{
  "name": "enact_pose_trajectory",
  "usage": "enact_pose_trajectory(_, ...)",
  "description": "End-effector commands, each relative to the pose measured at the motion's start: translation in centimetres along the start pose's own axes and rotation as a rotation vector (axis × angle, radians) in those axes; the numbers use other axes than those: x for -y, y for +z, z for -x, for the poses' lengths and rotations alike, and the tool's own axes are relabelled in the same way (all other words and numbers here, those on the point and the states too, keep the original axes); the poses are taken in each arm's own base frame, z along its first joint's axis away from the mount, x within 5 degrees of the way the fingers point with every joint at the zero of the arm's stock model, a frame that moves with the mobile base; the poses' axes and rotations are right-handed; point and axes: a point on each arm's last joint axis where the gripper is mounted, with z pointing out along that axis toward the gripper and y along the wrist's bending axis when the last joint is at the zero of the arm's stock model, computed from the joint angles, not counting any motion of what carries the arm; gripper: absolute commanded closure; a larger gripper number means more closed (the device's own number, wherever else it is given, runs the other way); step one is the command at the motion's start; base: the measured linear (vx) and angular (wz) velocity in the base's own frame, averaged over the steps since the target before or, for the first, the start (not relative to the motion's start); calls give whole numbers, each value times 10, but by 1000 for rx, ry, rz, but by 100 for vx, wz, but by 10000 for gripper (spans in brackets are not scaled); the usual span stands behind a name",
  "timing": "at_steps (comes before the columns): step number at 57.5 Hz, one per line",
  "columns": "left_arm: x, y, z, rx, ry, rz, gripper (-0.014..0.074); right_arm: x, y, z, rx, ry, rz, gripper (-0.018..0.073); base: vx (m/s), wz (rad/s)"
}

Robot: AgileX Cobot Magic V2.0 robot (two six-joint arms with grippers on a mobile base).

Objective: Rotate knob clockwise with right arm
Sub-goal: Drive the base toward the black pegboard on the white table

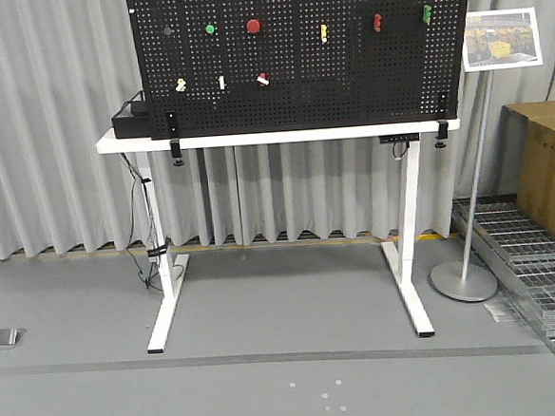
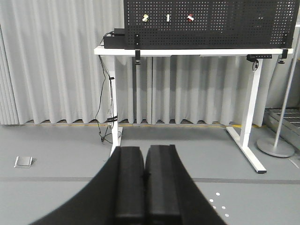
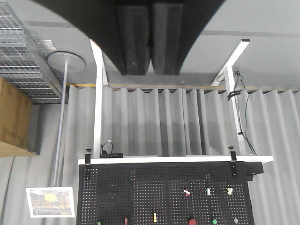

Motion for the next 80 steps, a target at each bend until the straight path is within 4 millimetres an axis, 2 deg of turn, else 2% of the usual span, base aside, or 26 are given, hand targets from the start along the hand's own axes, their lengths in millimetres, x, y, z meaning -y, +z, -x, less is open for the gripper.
enact_pose_trajectory(1,0,-1,4,83,-5,3,603,0,-1,6,84,-18,0,568,0,0)
enact_pose_trajectory(51,0,-1,4,83,-5,3,603,0,-1,6,83,-18,0,568,1,0)
enact_pose_trajectory(80,0,-1,4,83,-5,3,603,0,-1,6,84,-18,0,568,18,0)
